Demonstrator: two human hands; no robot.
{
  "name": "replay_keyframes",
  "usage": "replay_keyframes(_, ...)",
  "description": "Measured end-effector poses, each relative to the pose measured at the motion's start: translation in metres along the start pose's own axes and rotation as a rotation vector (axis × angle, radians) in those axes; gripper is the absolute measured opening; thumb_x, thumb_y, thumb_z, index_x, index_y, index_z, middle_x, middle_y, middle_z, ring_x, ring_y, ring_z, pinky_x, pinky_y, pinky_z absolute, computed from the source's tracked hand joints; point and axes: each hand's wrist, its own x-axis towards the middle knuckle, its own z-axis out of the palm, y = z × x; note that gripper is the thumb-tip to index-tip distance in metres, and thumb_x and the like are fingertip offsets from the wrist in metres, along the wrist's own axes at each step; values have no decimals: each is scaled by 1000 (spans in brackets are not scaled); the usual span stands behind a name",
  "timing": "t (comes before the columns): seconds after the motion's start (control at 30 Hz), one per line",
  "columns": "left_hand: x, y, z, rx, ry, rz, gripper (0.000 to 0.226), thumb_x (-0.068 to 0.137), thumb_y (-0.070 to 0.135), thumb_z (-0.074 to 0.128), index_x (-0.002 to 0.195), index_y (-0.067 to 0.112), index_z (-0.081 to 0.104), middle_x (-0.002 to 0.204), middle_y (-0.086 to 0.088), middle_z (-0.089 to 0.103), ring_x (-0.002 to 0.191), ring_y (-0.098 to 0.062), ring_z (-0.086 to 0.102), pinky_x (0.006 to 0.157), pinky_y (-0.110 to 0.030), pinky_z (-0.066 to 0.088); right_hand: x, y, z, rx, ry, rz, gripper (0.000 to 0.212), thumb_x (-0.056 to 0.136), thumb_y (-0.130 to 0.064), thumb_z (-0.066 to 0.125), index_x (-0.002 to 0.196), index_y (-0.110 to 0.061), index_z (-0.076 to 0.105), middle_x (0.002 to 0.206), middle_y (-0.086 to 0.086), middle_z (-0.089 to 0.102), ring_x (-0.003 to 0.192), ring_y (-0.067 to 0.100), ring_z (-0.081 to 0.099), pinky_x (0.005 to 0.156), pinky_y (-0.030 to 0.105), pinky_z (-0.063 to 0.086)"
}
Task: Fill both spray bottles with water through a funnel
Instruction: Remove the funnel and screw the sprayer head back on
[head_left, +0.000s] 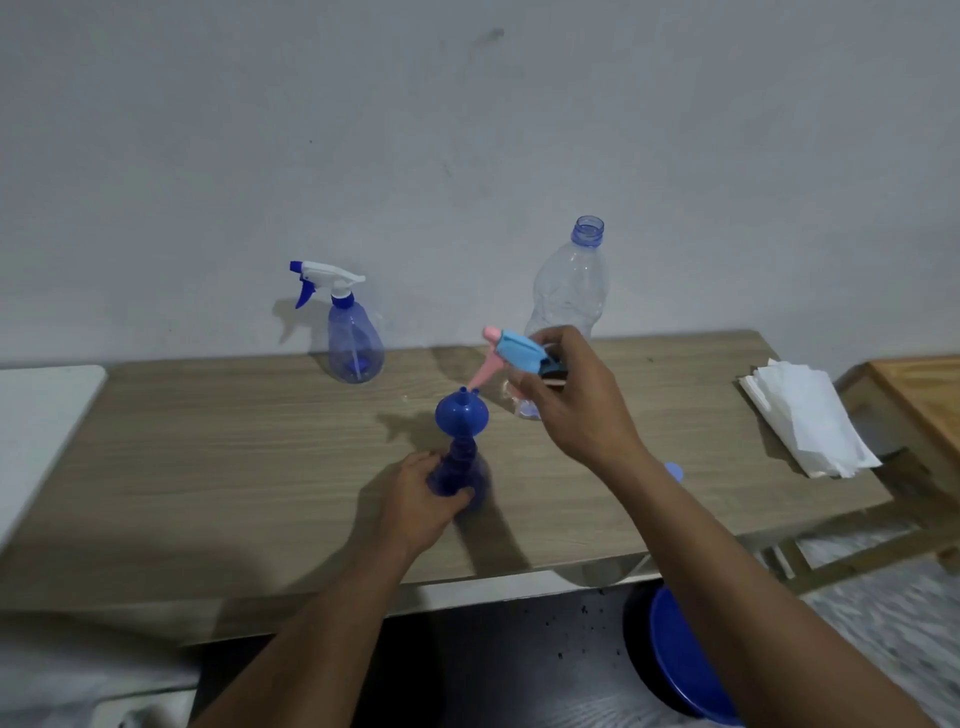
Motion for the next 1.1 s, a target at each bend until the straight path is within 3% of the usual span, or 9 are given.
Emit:
replay_keyframes(0.07,1,0,-2,-3,-2,-1,41,68,16,87,107,12,72,102,1,63,80,-7,59,66,-5,40,0,-20,0,87,22,-52,27,90,-18,74,109,-19,55,102,-8,68,90,3,67,75,14,52)
replay_keyframes(0.27,1,-2,-3,-28,-31,-4,48,73,13,84,119,18,69,100,8,63,81,-6,57,64,0,39,-2,-31,21,93,3,-109,26,90,-16,74,108,-16,55,102,-2,66,90,7,63,70,9,47)
replay_keyframes(0.43,1,-5,-2,-42,-20,6,53,69,19,85,119,23,69,113,7,61,100,-14,62,88,-27,48,-6,1,44,2,-81,-40,26,89,-11,74,107,-14,55,98,-6,64,84,-9,60,73,9,49)
replay_keyframes(0.53,2,-8,0,-33,-16,49,40,65,24,85,102,25,73,102,4,65,90,-15,64,80,-31,52,-10,26,57,-89,-147,-4,26,87,-9,74,104,-15,54,97,-8,63,86,-1,60,75,17,51)
replay_keyframes(0.63,3,-13,1,-43,-21,79,34,62,27,83,94,25,72,96,6,67,86,-12,64,78,-38,55,-17,41,67,-130,-198,19,27,86,-10,75,99,-20,53,91,-13,61,84,-5,58,71,10,43)
replay_keyframes(0.83,8,-21,5,-83,-25,98,45,66,25,86,108,25,70,107,4,64,95,-13,64,83,-33,56,-14,53,70,-232,-237,-34,22,85,-21,78,92,-25,58,81,-11,60,77,0,57,68,14,44)
replay_keyframes(0.93,9,-24,7,-124,-20,84,49,67,22,86,113,21,70,115,3,63,102,-13,63,90,-34,55,-8,55,73,-350,-307,-89,18,86,-23,76,98,-26,63,90,-6,67,85,13,63,80,38,54)
replay_keyframes(0.97,9,-24,8,-148,-21,80,50,67,21,86,114,20,70,117,3,63,103,-12,63,91,-35,55,-6,53,73,-382,-312,-94,18,86,-25,75,101,-24,64,91,-4,68,85,17,63,79,41,54)
replay_keyframes(1.1,8,-29,9,-260,-38,78,44,66,21,84,108,22,71,106,6,69,94,-9,68,84,-41,59,-7,56,73,-303,-306,-25,22,86,-33,77,101,-21,66,89,-5,68,82,11,63,73,31,51)
